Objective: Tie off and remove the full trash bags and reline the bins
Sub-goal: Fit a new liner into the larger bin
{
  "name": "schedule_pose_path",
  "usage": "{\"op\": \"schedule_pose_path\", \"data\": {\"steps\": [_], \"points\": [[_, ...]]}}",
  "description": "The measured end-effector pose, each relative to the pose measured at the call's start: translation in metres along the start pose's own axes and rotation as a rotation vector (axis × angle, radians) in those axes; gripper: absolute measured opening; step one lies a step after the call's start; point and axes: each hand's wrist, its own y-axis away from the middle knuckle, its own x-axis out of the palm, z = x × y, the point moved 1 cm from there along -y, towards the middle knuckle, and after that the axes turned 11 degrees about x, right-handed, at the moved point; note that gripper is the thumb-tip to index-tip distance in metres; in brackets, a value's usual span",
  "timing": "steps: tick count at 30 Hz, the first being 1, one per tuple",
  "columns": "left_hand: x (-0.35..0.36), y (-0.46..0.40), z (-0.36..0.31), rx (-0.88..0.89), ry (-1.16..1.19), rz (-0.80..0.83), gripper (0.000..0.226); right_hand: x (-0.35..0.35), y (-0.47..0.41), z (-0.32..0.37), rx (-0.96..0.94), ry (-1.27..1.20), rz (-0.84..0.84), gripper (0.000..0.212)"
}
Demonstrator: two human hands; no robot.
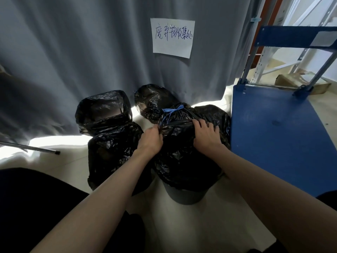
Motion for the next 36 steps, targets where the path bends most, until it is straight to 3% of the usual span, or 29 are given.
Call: {"op": "schedule_pose_path", "data": {"steps": [8, 13, 23, 24, 26, 29, 32, 36], "points": [[-0.024, 0.025, 0.012, -0.014, 0.020, -0.072, 0.019, -0.005, 0.024, -0.007, -0.047, 0.070, -0.021, 0.069], [-0.038, 0.043, 0.011, -0.105, 0.157, -0.018, 0.006, -0.016, 0.041, -0.006, -0.093, 0.081, -0.009, 0.062], [-0.027, 0.060, 0.011, -0.295, 0.469, 0.080, 0.013, -0.021, 0.080, -0.019, -0.056, 0.149, 0.206, 0.057], [-0.028, 0.060, 0.011, -0.275, 0.420, 0.088, 0.005, -0.022, 0.082, -0.022, -0.055, 0.158, 0.203, 0.055], [-0.028, 0.059, 0.009, -0.176, 0.203, 0.092, 0.021, -0.024, 0.084, -0.027, -0.069, 0.170, 0.186, 0.054], [-0.034, 0.062, -0.010, 0.148, 0.055, 0.077, 0.039, -0.026, 0.087, -0.027, -0.156, 0.129, 0.125, 0.062], [-0.033, 0.068, -0.032, 0.407, 0.060, 0.379, 0.036, -0.028, 0.096, -0.022, -0.240, 0.099, 0.177, 0.080], [-0.013, 0.078, -0.044, 0.333, -0.198, 0.666, 0.049, -0.023, 0.109, -0.029, -0.241, 0.256, 0.338, 0.070]]}}
